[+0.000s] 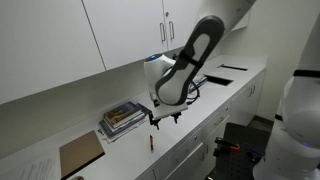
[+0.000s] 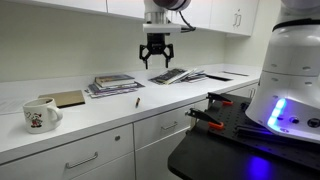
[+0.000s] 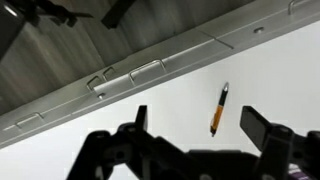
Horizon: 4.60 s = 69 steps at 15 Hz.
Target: Put the pen inside the mug cup
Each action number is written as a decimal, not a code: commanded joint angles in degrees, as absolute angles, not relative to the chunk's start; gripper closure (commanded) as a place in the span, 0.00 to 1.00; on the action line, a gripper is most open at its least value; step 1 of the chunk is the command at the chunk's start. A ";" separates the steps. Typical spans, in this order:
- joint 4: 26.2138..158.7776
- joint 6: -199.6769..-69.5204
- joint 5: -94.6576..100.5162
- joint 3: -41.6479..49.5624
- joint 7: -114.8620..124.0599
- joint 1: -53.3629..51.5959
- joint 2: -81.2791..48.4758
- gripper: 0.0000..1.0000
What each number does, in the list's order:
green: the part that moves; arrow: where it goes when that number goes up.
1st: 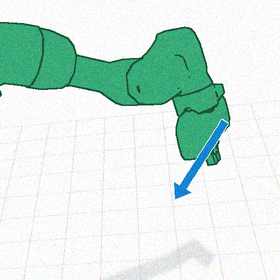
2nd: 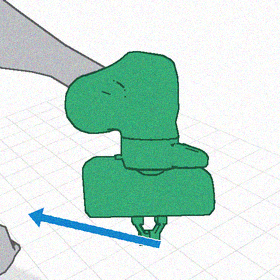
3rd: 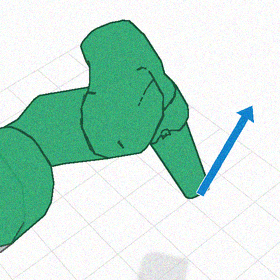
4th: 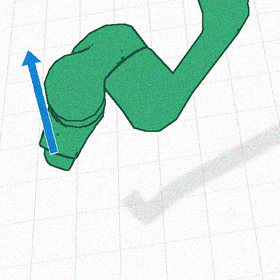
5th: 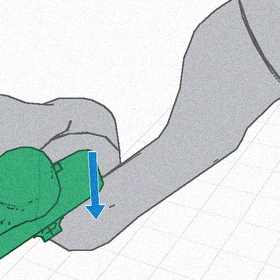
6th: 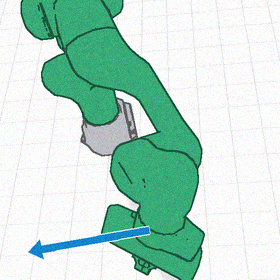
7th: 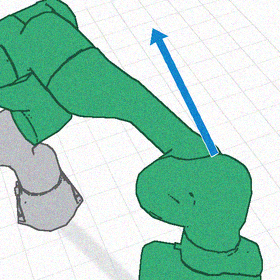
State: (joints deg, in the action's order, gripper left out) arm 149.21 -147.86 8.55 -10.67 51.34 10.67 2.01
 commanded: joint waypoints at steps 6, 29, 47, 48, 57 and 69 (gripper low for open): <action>130.17 -149.64 17.16 5.14 57.02 -1.60 -21.39 0.00; 109.92 -149.71 3.91 8.76 50.59 -6.98 -44.82 0.00; 106.75 -153.29 -1.29 6.73 25.34 -5.24 -44.95 0.95; 107.15 -154.33 -1.18 6.09 22.33 -4.86 -44.28 0.95; 115.71 -164.08 3.61 1.29 -0.63 -3.08 -37.63 0.95; 120.03 -170.25 4.67 -27.98 -38.79 23.29 -37.01 0.95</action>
State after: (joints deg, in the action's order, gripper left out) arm 118.48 -168.78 5.60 -18.88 -29.18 14.53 -36.29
